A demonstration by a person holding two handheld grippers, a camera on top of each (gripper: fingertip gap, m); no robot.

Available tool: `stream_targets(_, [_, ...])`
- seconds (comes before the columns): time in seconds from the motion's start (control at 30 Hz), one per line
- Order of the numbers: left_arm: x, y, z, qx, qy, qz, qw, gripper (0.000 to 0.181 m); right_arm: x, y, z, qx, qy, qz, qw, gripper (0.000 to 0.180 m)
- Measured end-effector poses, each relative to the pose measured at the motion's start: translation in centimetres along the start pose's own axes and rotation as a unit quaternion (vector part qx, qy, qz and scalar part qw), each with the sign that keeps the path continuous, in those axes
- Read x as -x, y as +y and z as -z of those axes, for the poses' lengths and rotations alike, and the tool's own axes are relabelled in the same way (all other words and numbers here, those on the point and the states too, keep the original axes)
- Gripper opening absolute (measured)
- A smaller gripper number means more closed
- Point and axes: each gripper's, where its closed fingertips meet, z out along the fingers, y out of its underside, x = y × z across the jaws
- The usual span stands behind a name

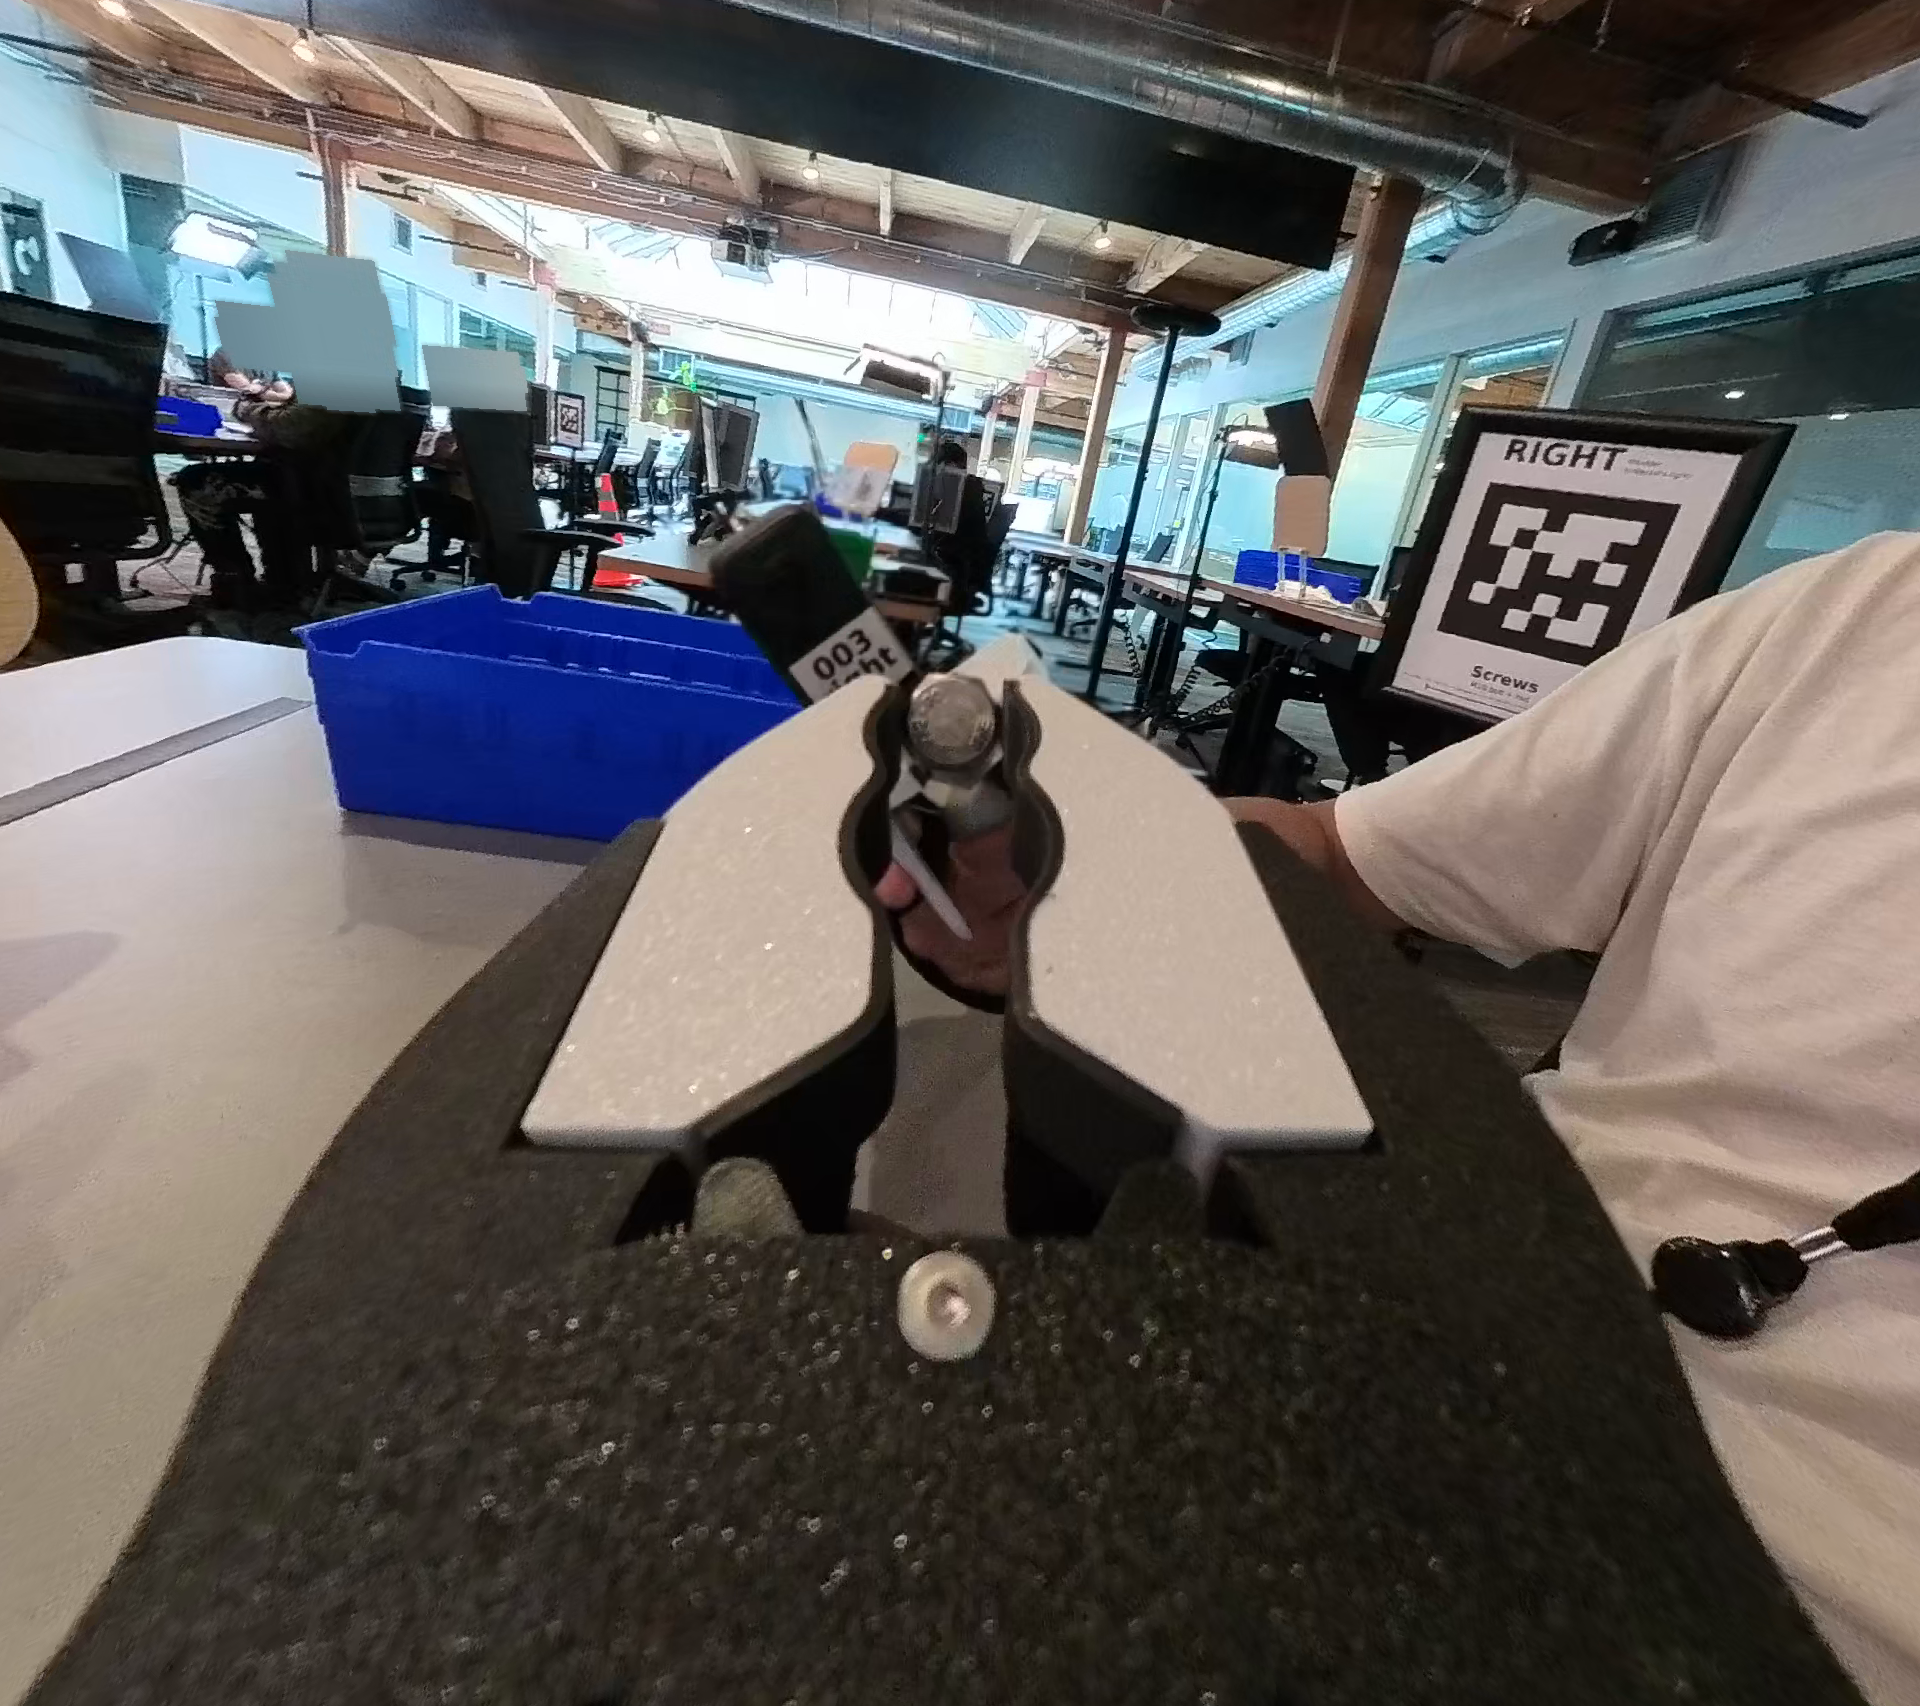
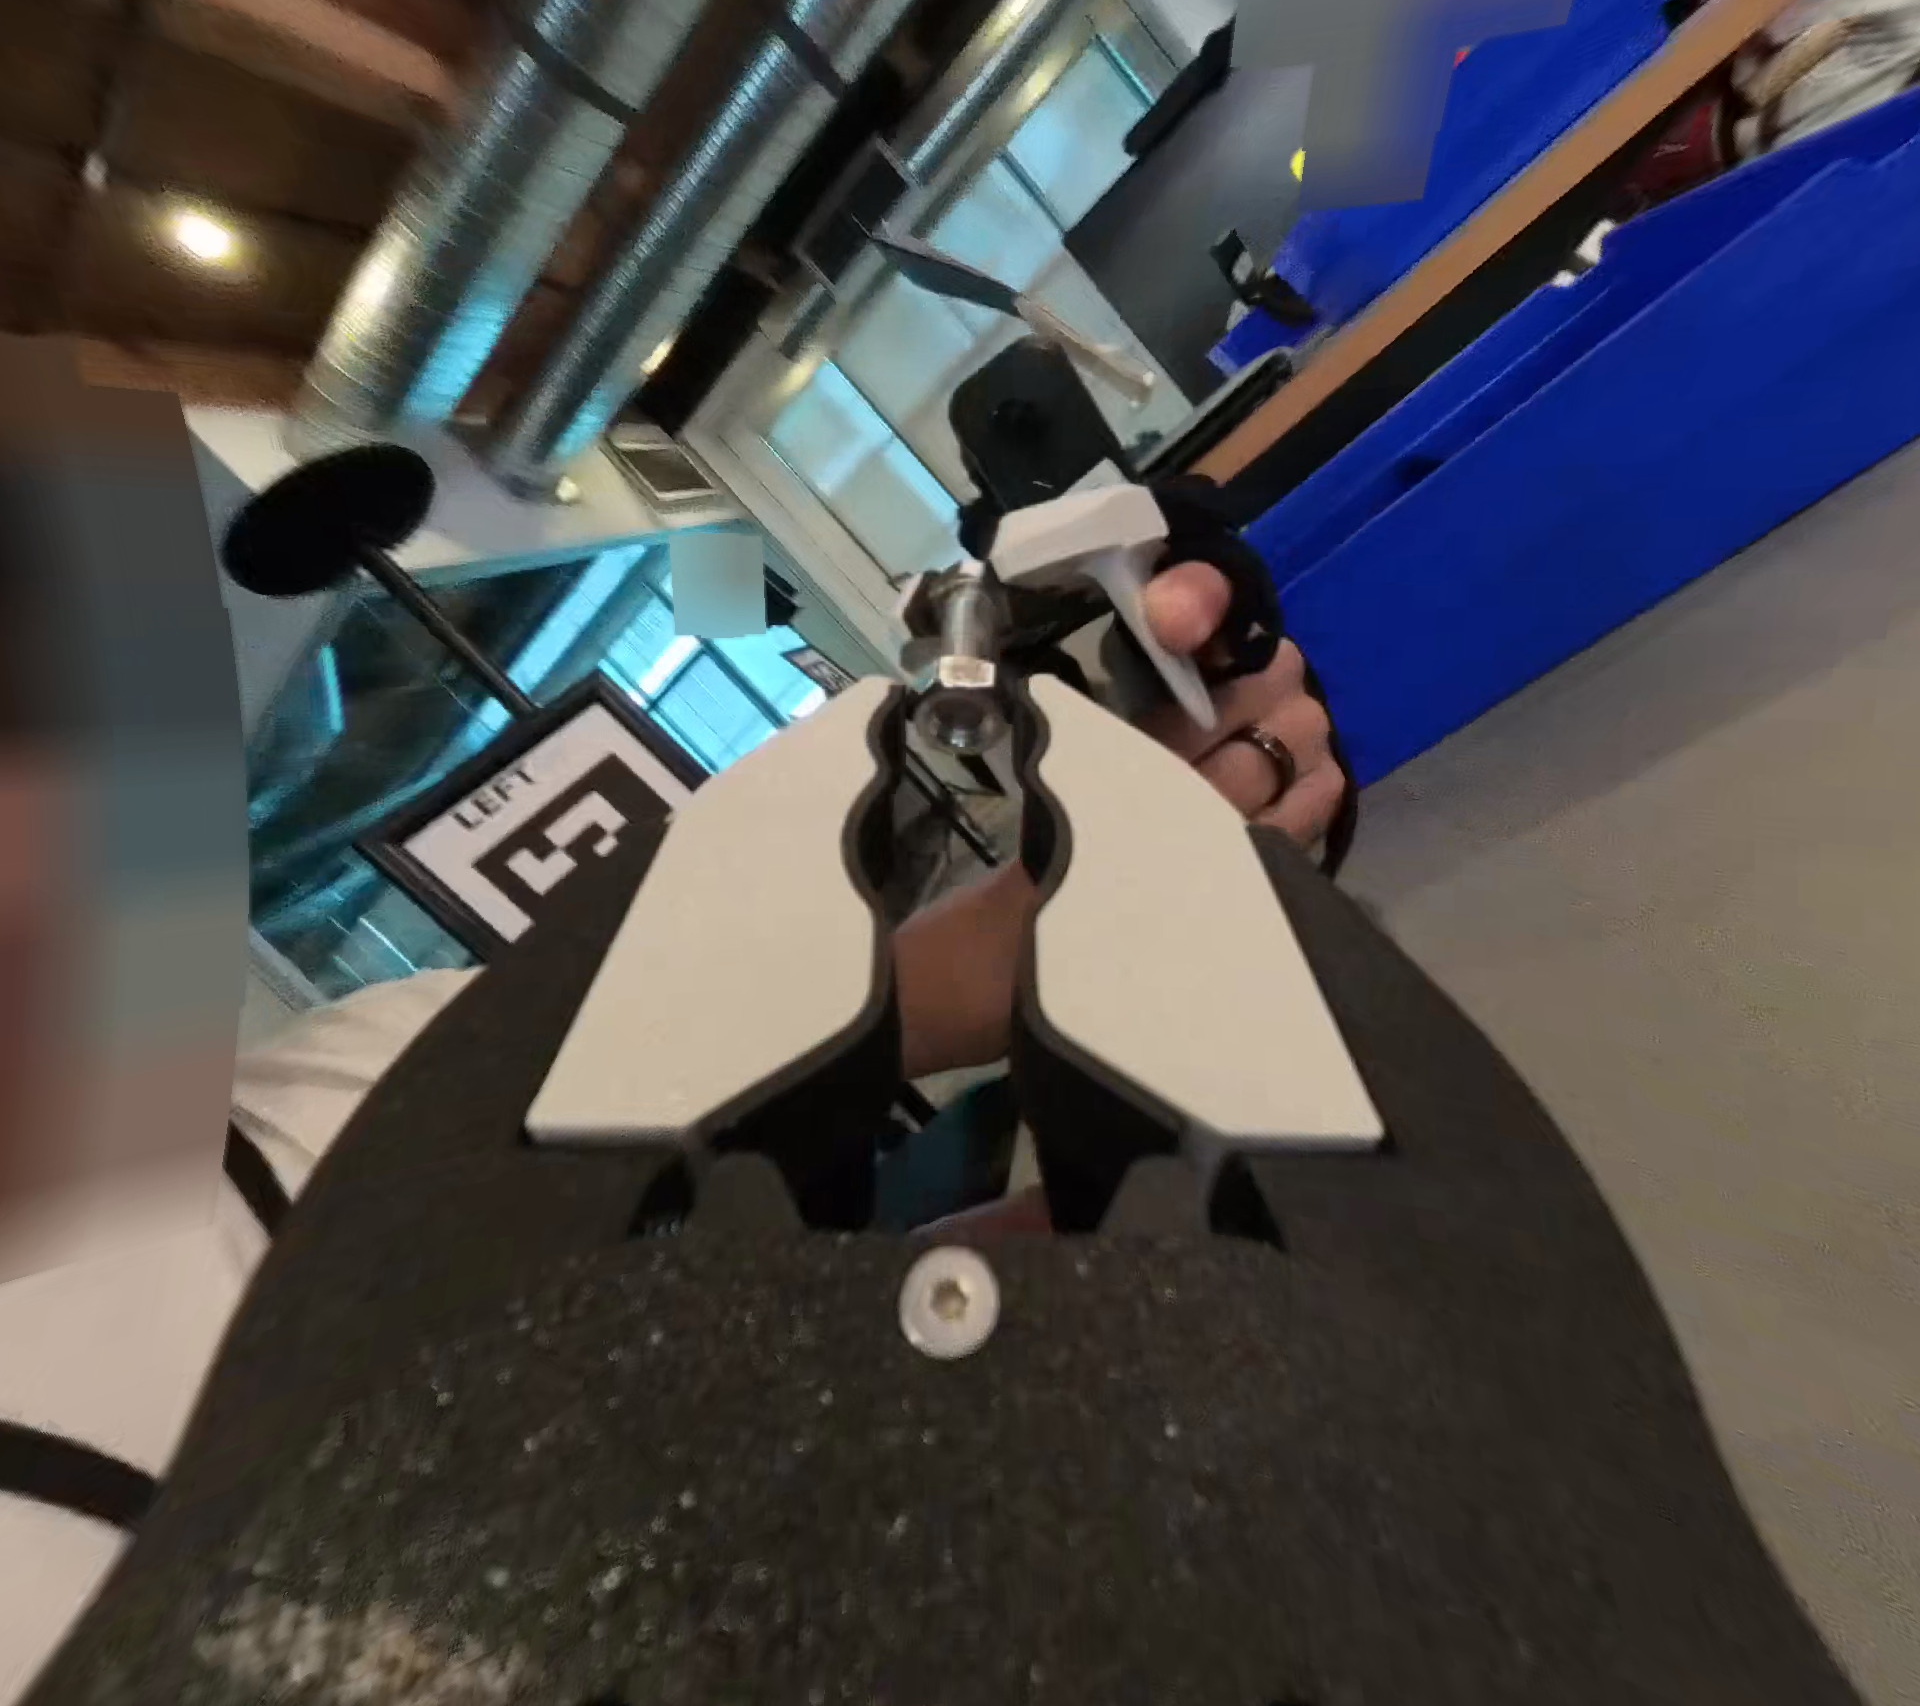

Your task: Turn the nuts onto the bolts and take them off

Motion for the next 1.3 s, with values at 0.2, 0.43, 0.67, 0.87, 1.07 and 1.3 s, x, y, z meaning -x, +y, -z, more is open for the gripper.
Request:
stream_targets(0.2, [-0.2,0.3,0.2,0.002,-0.005,-0.006,1.000,0.018,0.5,0.1,0.2,-0.017,0.058,0.196,0.979,0.037])
stream_targets(0.43, [0.5,0.2,-0.2,-0.009,0.012,0.020,1.000,0.018,-0.6,-0.9,1.9,0.147,0.339,0.818,0.441,0.039])
stream_targets(0.67, [0.2,0.8,-0.6,0.005,0.025,0.029,0.999,0.018,-0.8,-0.5,1.0,0.162,0.331,0.870,0.327,0.036])
stream_targets(0.87, [0.0,0.9,-0.6,0.004,0.036,0.038,0.999,0.018,-0.5,0.2,0.4,0.150,0.311,0.864,0.367,0.019])
stream_targets(1.07, [-0.3,0.6,-0.7,0.004,0.034,0.022,0.999,0.018,-0.5,0.6,0.1,0.109,0.280,0.712,0.635,0.019])
stream_targets(1.3, [0.0,0.8,-0.6,0.008,0.024,0.011,1.000,0.018,0.3,0.0,0.0,-0.026,0.140,0.344,0.928,0.019])
